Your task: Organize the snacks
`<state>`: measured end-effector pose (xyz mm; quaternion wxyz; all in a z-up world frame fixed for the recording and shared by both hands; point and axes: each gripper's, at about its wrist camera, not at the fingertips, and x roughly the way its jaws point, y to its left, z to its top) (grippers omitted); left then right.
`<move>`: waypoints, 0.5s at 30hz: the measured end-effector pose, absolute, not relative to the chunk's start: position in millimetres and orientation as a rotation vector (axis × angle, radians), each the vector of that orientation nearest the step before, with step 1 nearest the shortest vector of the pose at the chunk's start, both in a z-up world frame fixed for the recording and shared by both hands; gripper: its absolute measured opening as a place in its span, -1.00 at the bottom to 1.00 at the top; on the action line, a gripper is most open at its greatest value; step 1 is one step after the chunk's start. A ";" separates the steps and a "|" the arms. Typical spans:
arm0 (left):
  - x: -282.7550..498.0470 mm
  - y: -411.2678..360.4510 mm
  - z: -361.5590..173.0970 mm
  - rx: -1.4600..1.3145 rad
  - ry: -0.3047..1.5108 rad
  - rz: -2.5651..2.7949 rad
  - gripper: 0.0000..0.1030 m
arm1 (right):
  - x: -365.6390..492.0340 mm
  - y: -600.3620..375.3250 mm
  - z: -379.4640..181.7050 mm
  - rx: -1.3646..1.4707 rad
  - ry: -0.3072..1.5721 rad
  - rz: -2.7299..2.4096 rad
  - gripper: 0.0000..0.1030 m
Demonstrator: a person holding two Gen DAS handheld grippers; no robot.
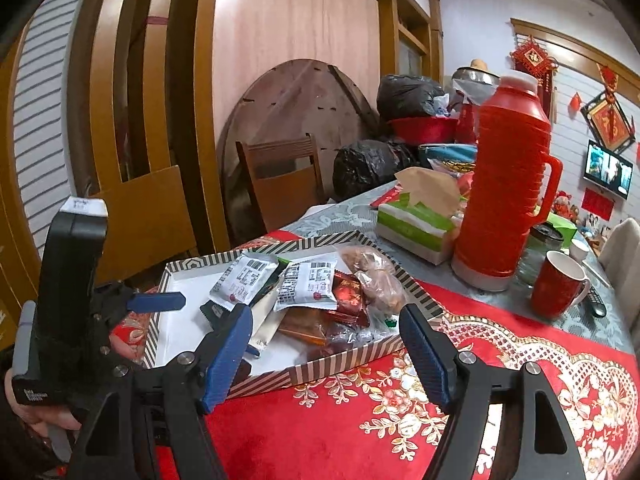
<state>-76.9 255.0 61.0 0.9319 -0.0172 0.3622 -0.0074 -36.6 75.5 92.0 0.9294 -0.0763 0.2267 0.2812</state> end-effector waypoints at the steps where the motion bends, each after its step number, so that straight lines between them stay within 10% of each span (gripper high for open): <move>1: -76.4 256.3 60.3 -0.037 0.744 -0.009 0.98 | -37.2 76.8 91.1 -0.162 0.463 0.575 0.43; 15: -76.8 262.9 57.2 -0.056 0.725 0.003 0.98 | -38.6 81.0 87.7 -0.178 0.459 0.574 0.43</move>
